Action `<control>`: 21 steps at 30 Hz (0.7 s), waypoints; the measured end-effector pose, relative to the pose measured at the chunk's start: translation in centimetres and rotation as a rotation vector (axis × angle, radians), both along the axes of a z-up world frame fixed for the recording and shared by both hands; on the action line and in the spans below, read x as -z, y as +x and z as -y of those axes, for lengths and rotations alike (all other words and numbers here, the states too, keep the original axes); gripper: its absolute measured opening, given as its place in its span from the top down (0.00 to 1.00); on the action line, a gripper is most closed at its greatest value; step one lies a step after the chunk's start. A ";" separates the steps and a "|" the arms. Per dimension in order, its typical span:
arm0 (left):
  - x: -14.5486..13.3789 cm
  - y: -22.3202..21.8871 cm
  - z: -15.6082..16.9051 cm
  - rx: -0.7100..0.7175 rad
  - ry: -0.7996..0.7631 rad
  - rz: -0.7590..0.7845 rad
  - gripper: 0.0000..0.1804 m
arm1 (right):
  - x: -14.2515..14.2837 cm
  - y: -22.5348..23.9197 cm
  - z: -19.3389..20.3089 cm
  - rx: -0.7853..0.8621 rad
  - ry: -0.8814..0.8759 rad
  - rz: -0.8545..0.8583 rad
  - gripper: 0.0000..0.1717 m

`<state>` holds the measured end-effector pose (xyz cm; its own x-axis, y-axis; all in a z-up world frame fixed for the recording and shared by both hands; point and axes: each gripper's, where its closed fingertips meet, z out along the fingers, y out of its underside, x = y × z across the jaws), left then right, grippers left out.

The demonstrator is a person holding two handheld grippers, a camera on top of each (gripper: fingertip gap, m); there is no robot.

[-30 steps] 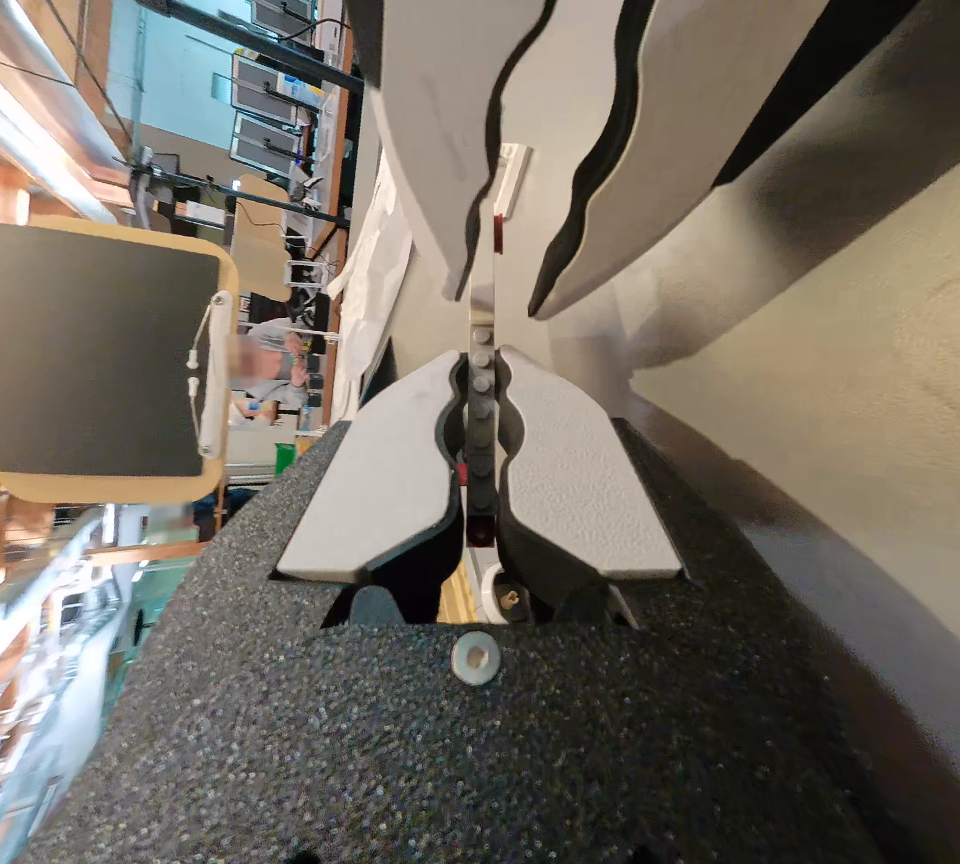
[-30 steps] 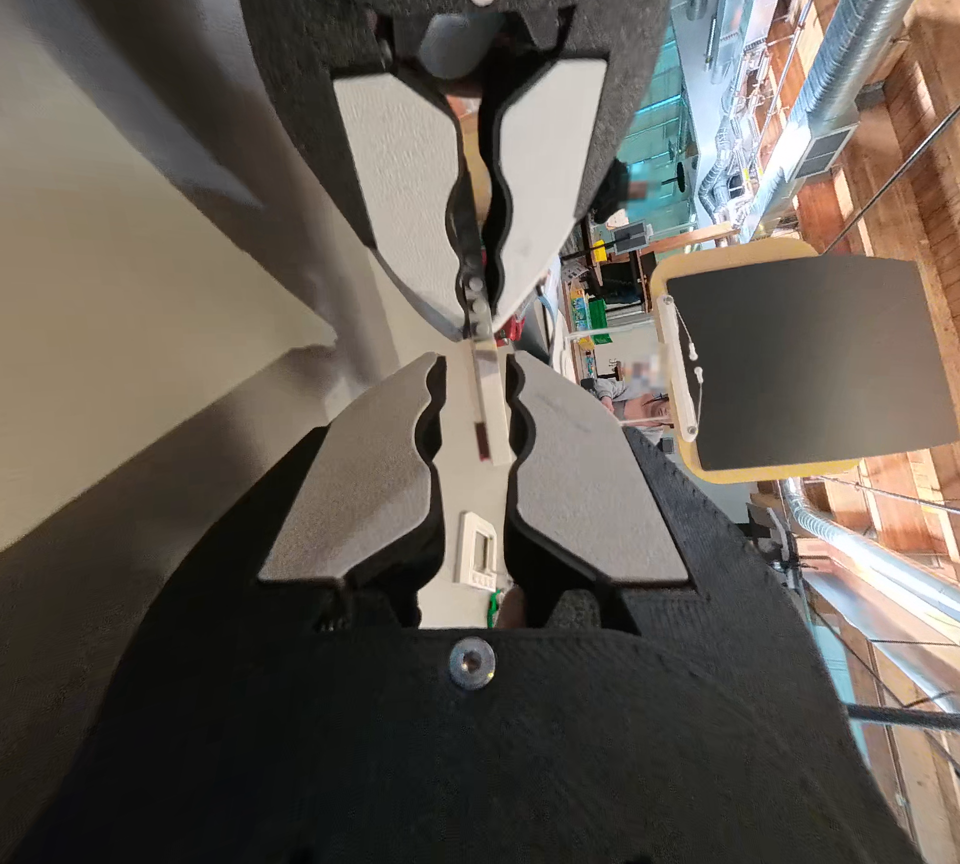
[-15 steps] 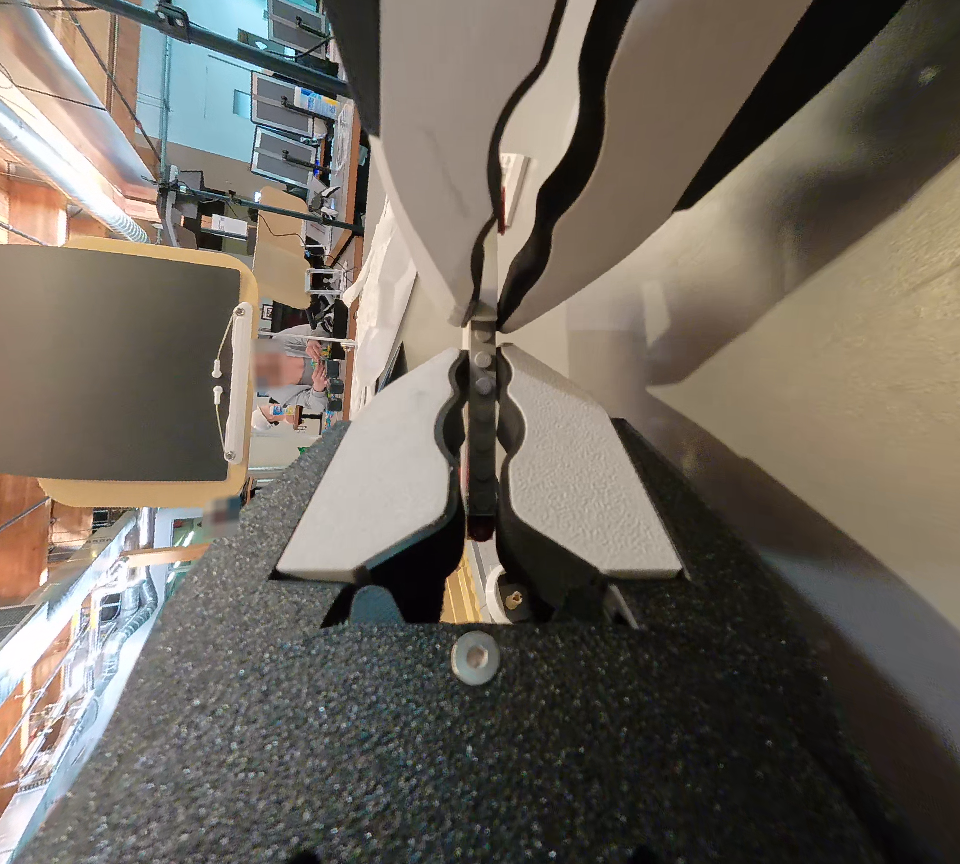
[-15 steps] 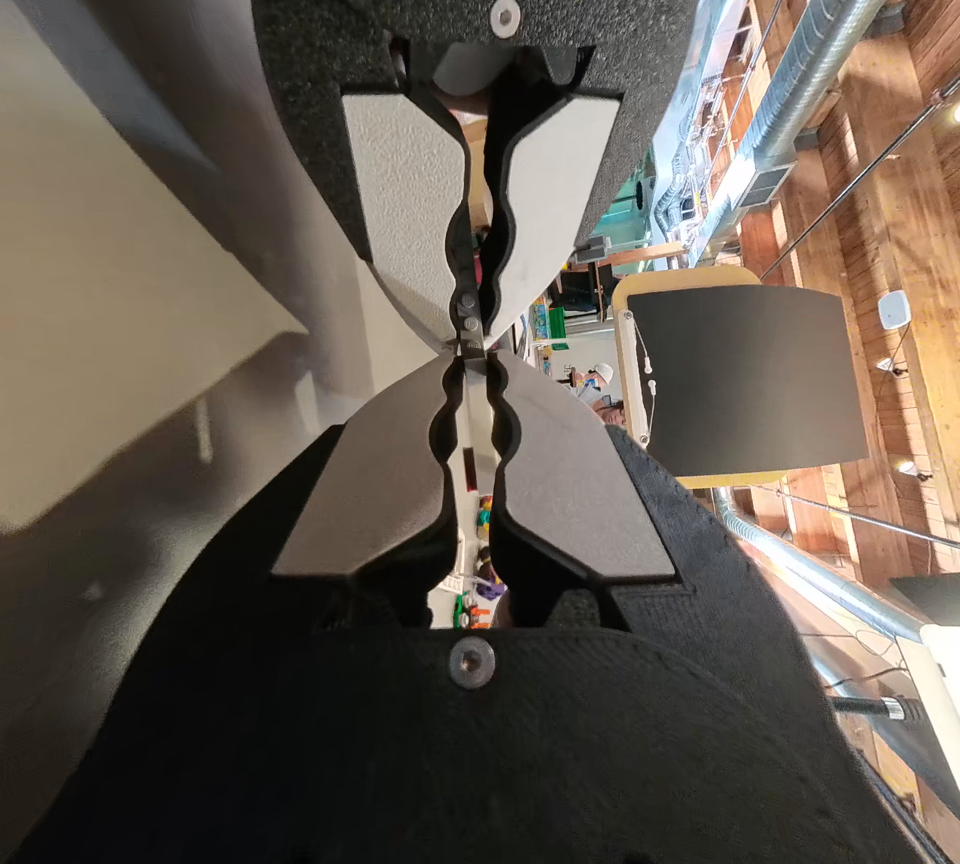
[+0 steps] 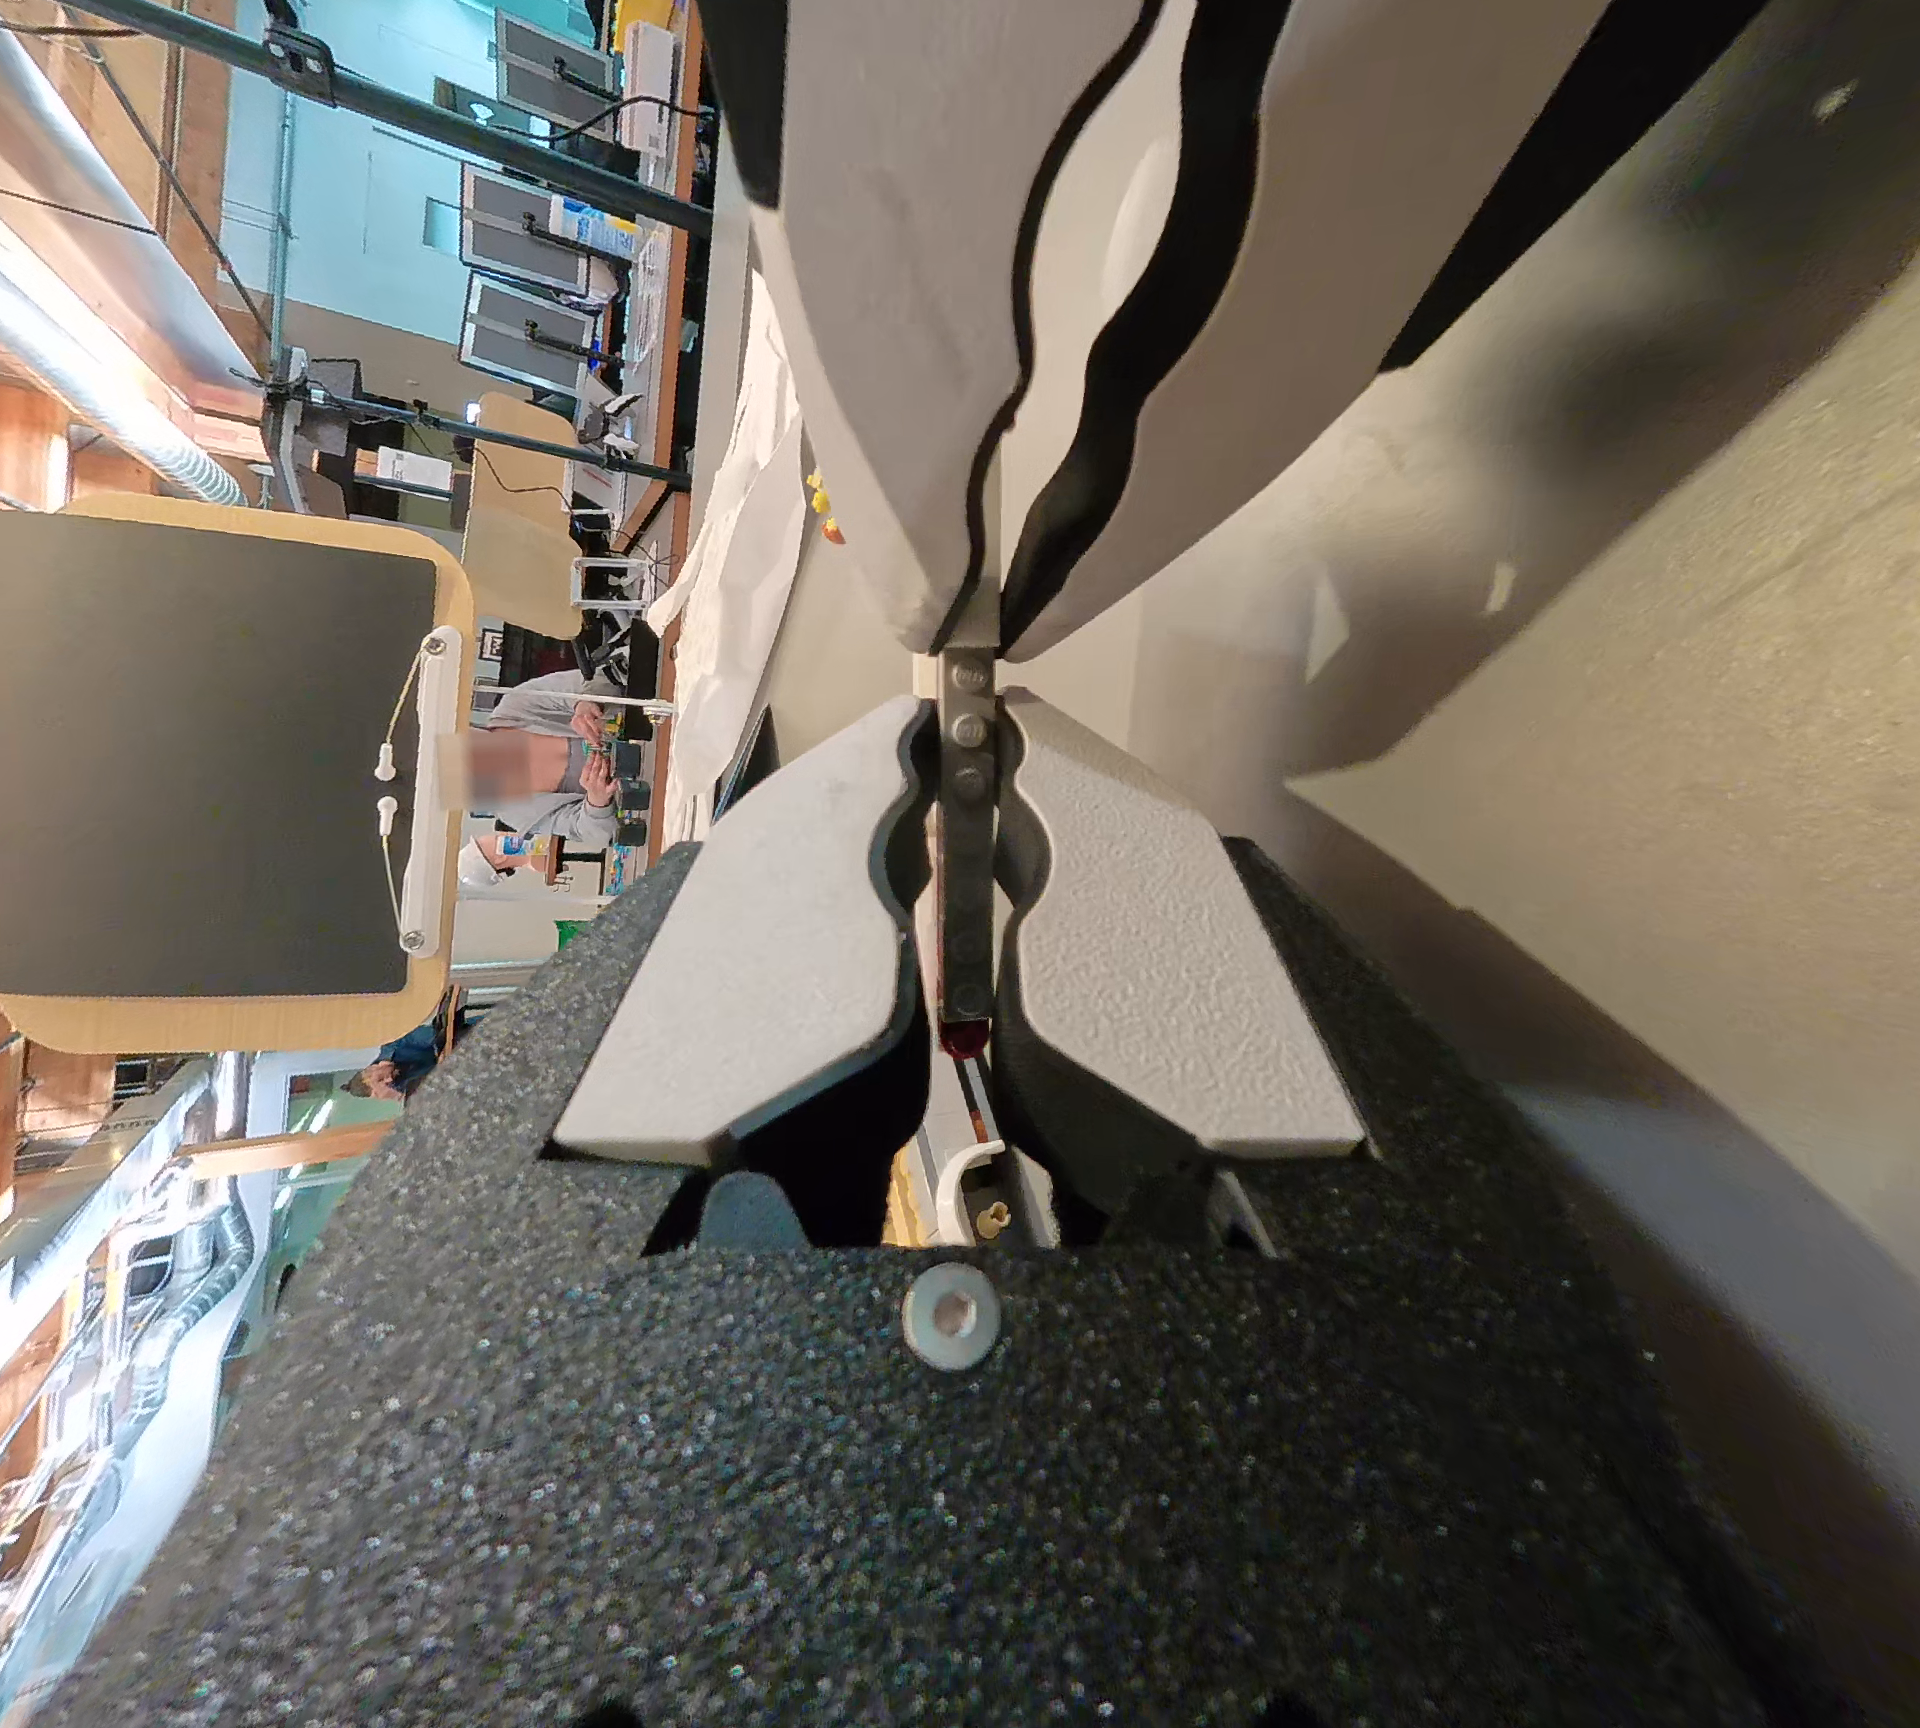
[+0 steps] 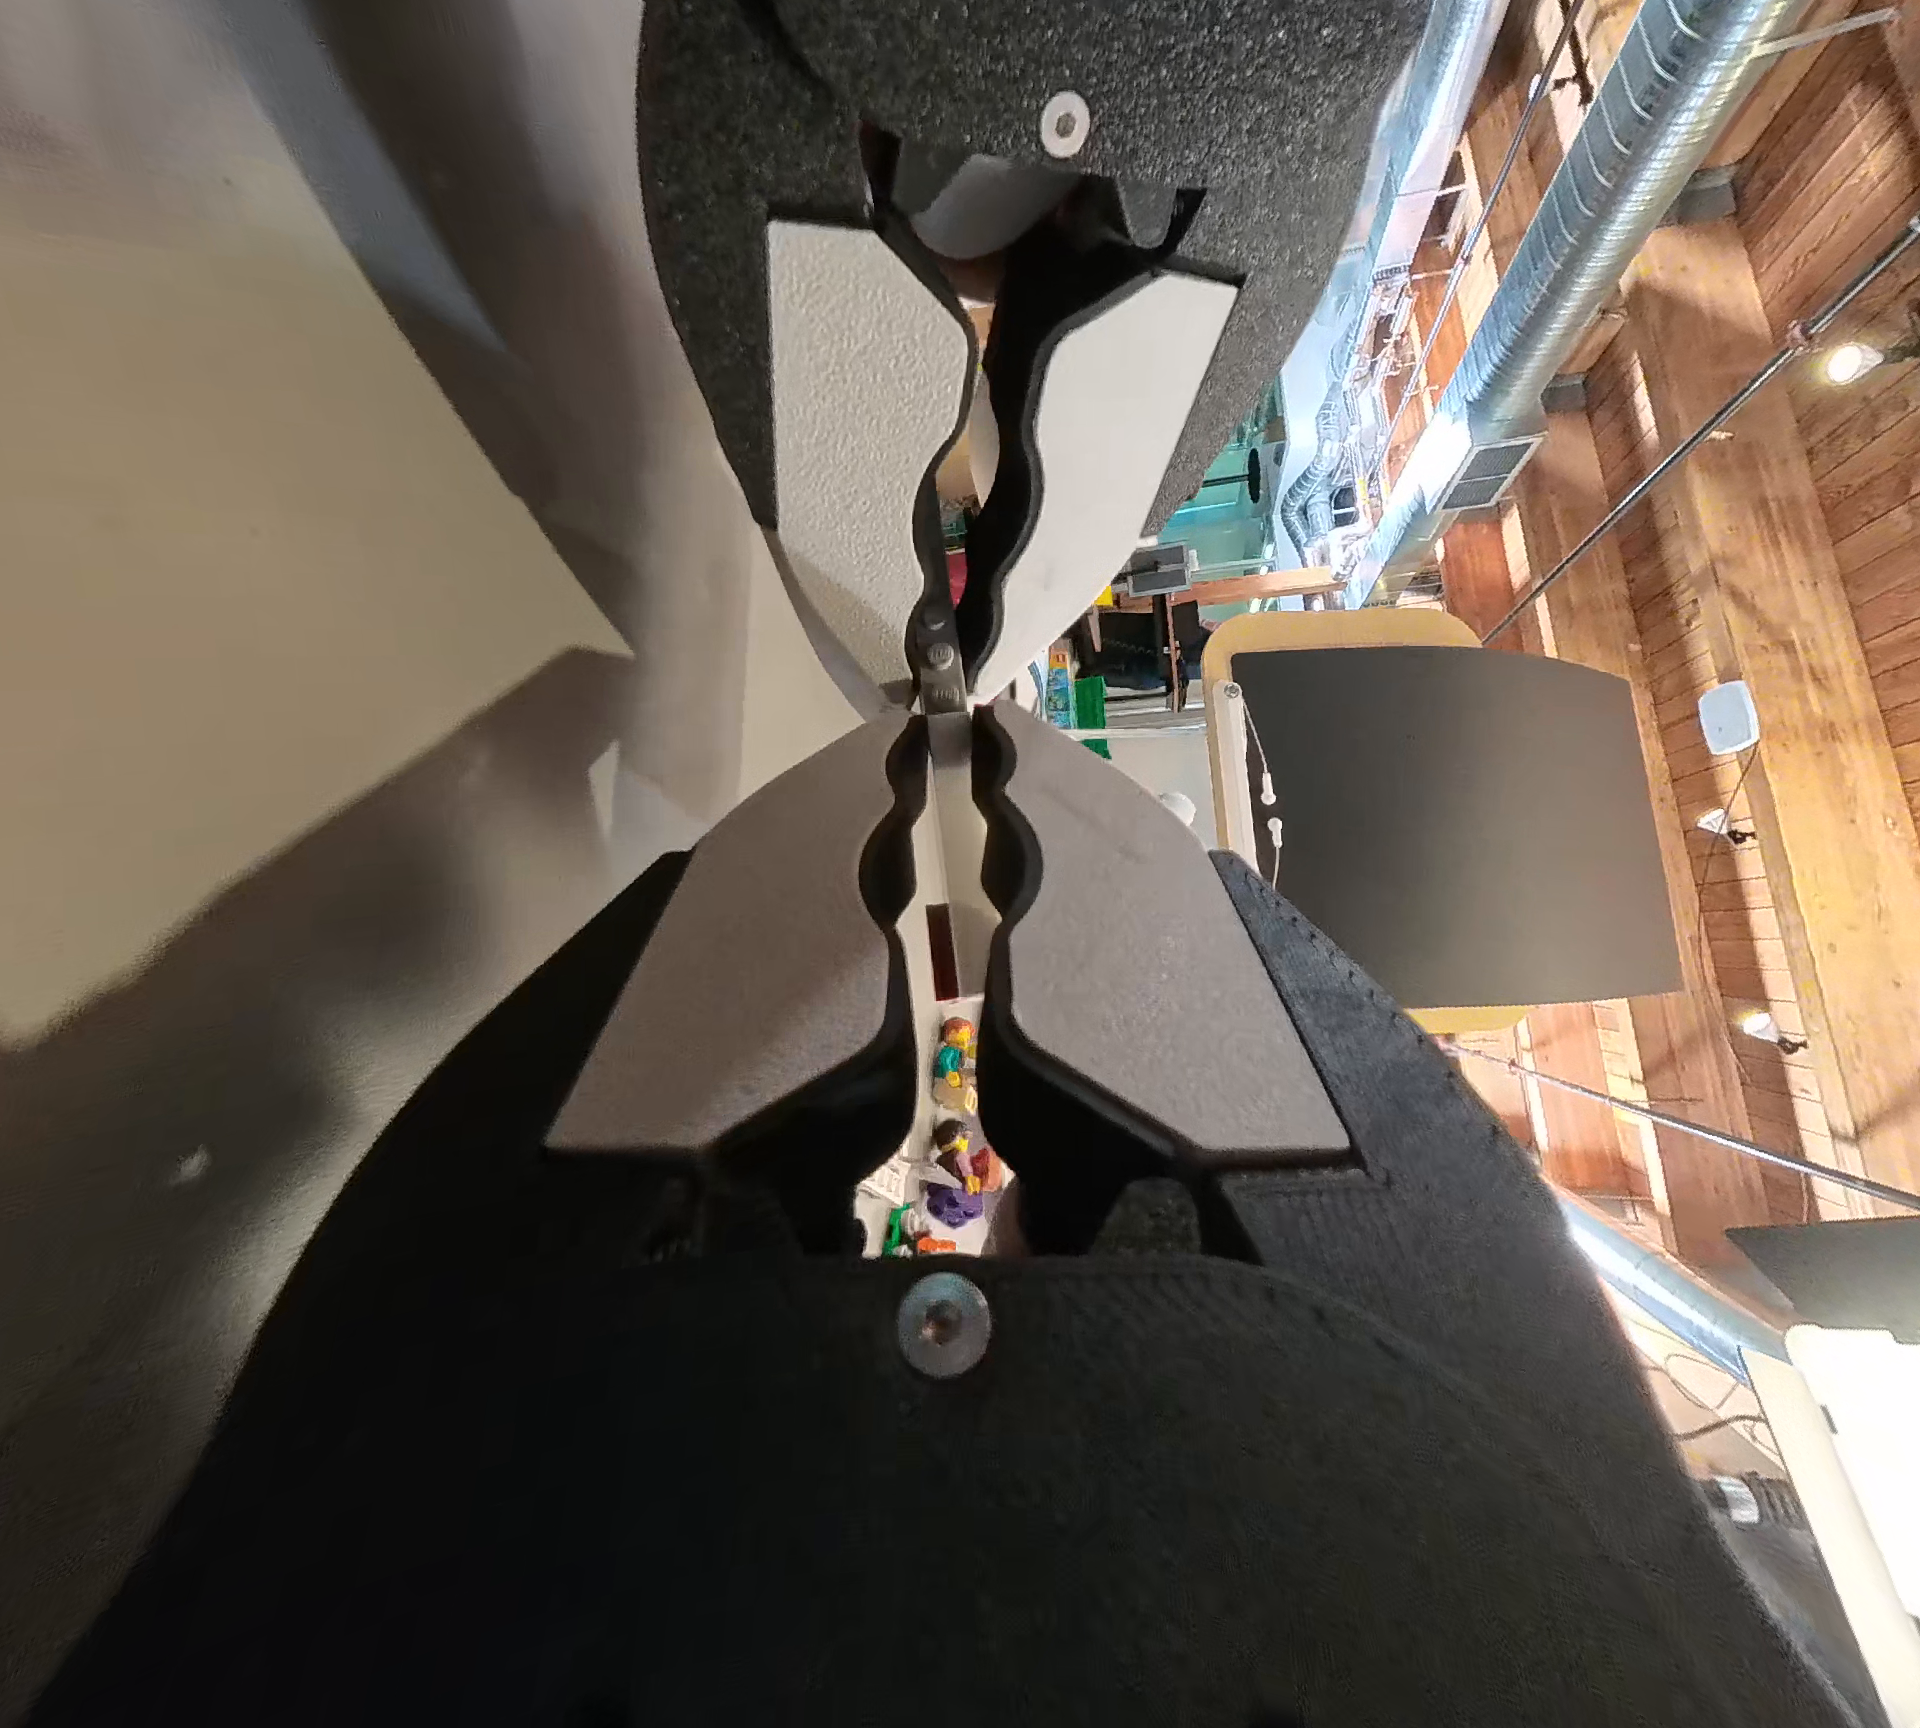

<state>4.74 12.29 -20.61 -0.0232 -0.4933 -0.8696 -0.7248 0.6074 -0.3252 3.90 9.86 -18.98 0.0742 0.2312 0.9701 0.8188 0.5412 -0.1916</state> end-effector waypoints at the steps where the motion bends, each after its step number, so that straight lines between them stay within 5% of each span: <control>1: 0.0 0.0 0.1 0.006 -0.006 0.002 0.95 | 0.0 0.0 0.1 -0.007 0.000 0.000 0.96; 21: -0.1 0.3 0.5 0.034 -0.012 0.012 0.95 | -0.3 0.1 0.8 -0.060 0.041 0.012 0.96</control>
<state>5.00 11.75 -20.47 -0.0298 -0.5026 -0.8640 -0.7002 0.6274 -0.3408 4.03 9.03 -18.72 0.0498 0.1952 0.9795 0.7864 0.5969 -0.1590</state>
